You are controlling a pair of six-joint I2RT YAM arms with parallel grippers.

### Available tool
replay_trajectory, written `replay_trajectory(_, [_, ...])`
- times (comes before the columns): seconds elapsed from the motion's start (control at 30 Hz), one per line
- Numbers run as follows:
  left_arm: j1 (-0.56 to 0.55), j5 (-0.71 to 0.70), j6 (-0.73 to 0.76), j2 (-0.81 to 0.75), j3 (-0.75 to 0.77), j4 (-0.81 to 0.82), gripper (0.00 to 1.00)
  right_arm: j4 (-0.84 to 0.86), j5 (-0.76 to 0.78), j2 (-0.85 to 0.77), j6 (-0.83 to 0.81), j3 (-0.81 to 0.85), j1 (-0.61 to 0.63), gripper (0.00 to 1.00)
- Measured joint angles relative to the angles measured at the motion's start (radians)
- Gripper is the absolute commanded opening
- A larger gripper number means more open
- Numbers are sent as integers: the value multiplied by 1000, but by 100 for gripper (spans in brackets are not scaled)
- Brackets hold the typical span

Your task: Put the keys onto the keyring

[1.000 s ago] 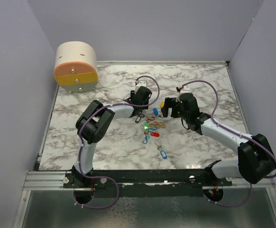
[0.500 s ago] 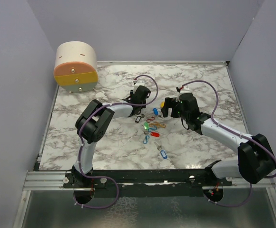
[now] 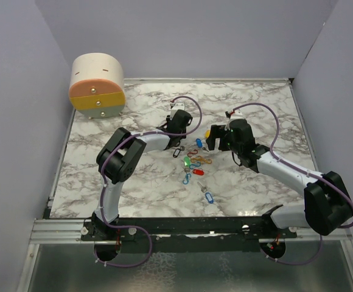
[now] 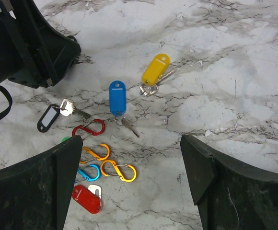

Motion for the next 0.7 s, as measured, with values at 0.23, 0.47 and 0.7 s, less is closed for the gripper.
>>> replay_trajectory(0.23, [0,-3,-7,0,-8,14,9,0,0,0,0,0,0,85])
replay_trajectory(0.47, [3,-3,-10,0,-11,19,1,0,1,0,0,0,0,85])
replay_trajectory(0.7, [3,-3,-9,-1,-15,28,0,0,3,4,0,0,0,85])
